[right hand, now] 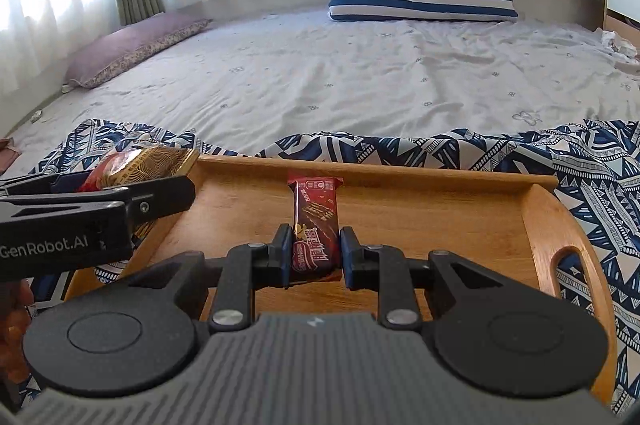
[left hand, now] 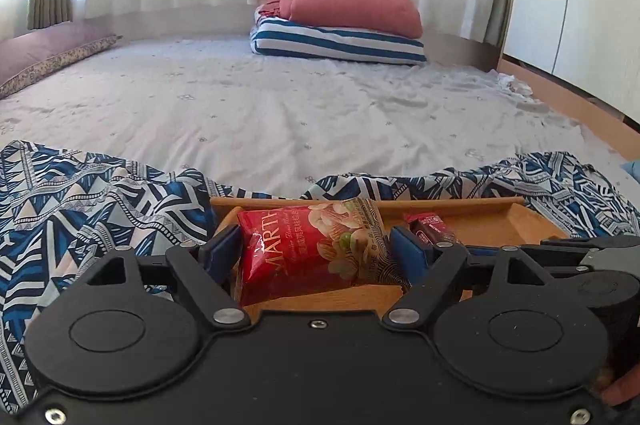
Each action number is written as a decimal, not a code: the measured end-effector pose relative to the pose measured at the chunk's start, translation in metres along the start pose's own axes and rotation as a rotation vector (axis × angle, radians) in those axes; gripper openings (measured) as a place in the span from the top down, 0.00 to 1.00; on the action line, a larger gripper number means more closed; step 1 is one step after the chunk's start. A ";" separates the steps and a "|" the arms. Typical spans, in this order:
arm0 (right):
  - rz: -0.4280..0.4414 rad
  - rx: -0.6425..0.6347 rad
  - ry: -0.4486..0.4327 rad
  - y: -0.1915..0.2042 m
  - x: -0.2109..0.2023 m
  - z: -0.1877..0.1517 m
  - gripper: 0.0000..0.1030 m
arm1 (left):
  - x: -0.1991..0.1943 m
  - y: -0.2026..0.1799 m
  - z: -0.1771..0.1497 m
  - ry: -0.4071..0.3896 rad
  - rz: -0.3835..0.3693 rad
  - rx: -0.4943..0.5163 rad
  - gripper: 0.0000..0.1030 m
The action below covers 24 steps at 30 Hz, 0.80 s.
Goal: Organize snacks
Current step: 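Carry the chips bag and chocolate bar over the wooden tray with both tools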
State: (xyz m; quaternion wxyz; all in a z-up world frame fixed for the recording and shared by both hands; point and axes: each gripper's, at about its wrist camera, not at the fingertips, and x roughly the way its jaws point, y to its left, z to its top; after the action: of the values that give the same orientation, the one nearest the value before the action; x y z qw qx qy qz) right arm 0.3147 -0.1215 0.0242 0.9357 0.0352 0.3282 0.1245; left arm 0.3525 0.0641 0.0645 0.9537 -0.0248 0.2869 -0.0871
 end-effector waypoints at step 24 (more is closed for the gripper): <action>-0.043 -0.028 -0.018 -0.009 -0.019 0.004 0.72 | 0.087 -0.017 0.008 0.161 0.117 0.155 0.19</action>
State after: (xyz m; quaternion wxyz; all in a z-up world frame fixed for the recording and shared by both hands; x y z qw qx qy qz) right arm 0.3049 -0.1352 0.0373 0.9415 0.0163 0.3186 0.1086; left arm 0.4257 0.0316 0.0261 0.9300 0.0727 0.3561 -0.0549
